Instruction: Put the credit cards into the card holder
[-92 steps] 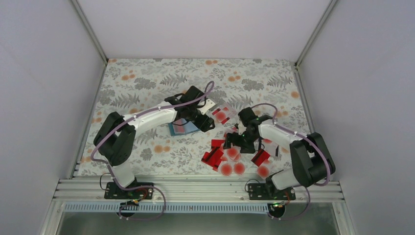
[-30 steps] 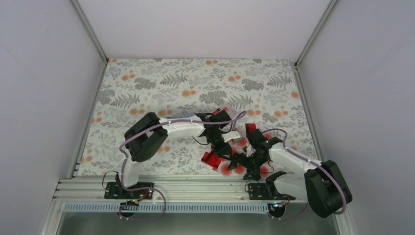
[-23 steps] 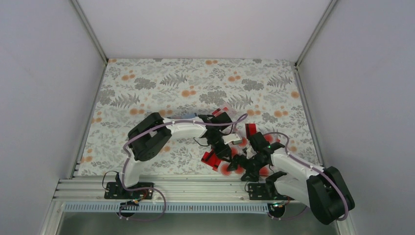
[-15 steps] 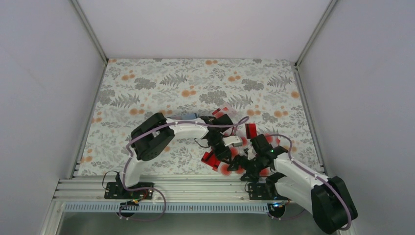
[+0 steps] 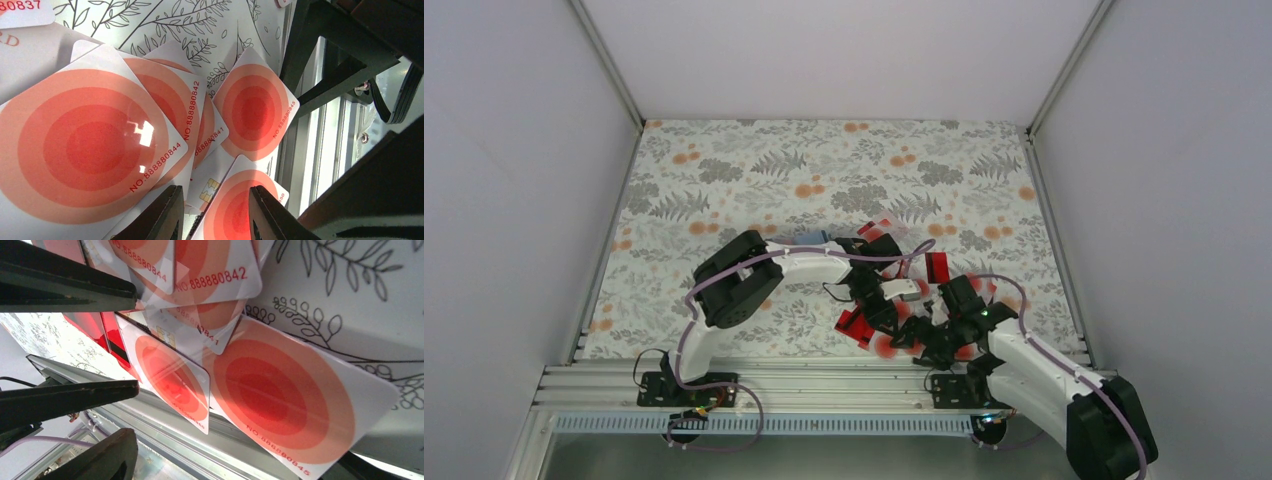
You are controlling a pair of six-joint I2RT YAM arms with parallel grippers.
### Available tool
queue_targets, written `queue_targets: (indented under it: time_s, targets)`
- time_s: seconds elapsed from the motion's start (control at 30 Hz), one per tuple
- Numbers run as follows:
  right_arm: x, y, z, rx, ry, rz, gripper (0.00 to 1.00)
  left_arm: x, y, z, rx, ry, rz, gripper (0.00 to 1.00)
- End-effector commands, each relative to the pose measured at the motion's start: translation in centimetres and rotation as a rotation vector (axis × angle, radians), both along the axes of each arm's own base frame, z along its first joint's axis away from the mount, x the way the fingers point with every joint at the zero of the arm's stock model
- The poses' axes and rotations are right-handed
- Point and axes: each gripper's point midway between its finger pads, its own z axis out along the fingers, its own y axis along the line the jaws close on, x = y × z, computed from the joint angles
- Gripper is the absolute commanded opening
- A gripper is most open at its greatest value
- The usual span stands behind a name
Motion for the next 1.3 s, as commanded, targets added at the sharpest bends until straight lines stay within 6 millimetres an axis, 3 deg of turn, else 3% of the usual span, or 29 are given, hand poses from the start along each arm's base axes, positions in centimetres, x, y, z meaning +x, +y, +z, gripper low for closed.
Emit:
queue_targets:
  time_s: [0.0, 0.3, 0.6, 0.97, 1.27]
  targets:
    - [2.2, 0.3, 1.4, 0.006, -0.099, -0.013, 0.77, -0.7, 0.7, -2.4, 0.045, 0.001, -0.03, 0.35]
    - [2.2, 0.2, 1.9, 0.002, -0.113, -0.023, 0.58, -0.7, 0.5, -2.3, 0.041, 0.001, -0.027, 0.34]
    - [3.2, 0.1, 2.8, -0.015, -0.153, -0.032, 0.53, -0.4, 0.1, -1.1, 0.024, -0.011, -0.022, 0.34]
    - [4.3, 0.3, 3.7, -0.011, -0.205, -0.039, 0.39, 0.0, -0.4, 0.2, -0.008, -0.01, -0.017, 0.33]
    - [4.8, 0.4, 3.7, -0.023, -0.204, -0.033, 0.2, 0.7, -0.4, 0.8, -0.033, 0.0, -0.006, 0.33]
